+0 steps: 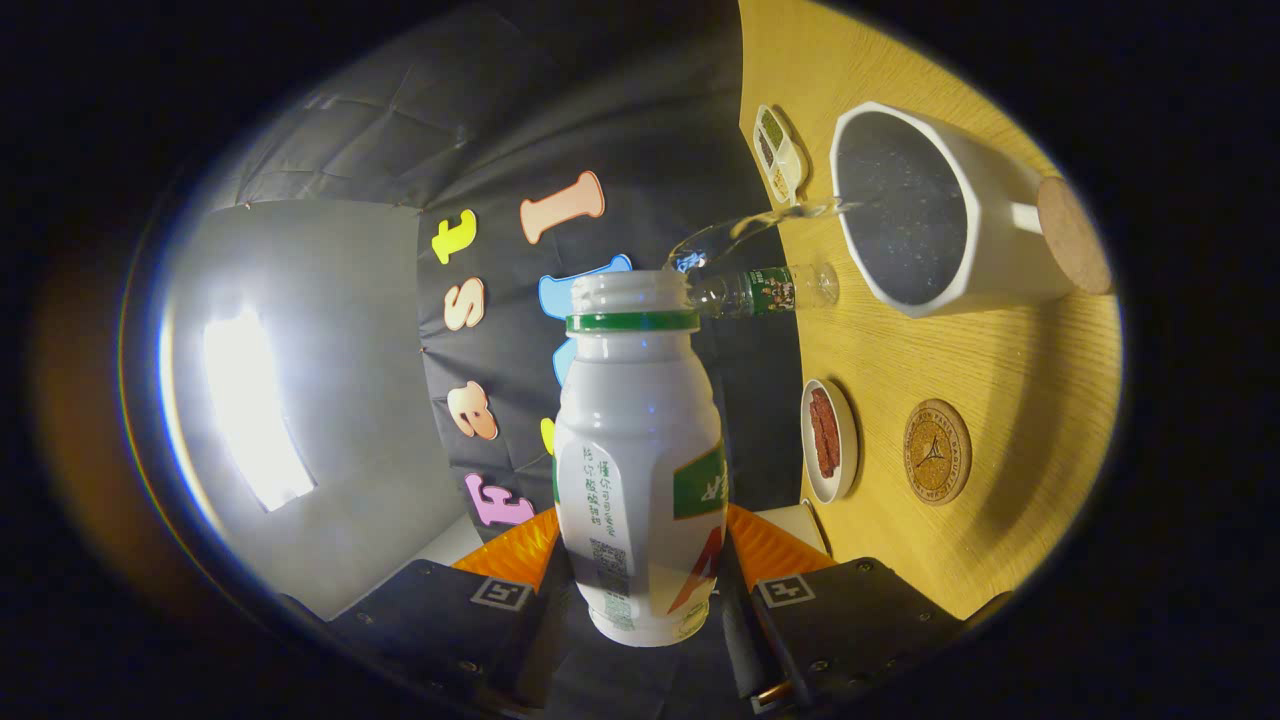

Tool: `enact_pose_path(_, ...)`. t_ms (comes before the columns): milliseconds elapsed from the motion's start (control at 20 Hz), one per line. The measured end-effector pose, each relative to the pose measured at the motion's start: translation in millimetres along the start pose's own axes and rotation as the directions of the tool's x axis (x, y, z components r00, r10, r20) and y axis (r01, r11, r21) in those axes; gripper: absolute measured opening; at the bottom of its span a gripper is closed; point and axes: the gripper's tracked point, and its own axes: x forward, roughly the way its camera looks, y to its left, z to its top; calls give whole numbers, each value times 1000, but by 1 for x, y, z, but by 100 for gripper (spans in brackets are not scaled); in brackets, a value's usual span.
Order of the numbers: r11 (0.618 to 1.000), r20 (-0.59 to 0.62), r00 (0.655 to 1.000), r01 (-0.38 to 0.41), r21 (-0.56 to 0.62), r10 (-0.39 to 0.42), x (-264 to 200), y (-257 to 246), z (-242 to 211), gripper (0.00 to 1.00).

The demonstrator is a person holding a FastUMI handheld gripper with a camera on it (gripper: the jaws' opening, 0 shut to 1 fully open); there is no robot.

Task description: Take the bottle from table, then pour the juice into the cup, finally place the bottle on the coaster

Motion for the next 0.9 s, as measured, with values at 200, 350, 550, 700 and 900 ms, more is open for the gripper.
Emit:
enact_pose_path(200, 1000, 1, 1000, -4, 10, 4, 1, 1, -1, 67)
enact_pose_path(350, 1000, 2, 1000, -7, 13, 7, 0, 2, -1, 67)
enact_pose_path(550, 1000, 2, 1000, -13, 28, 12, 0, 4, -2, 67)
enact_pose_path(700, 999, 2, 1000, -15, 33, 15, 1, 4, -3, 67)
enact_pose_path(900, 999, 4, 1000, -18, 44, 18, 1, 5, -4, 67)
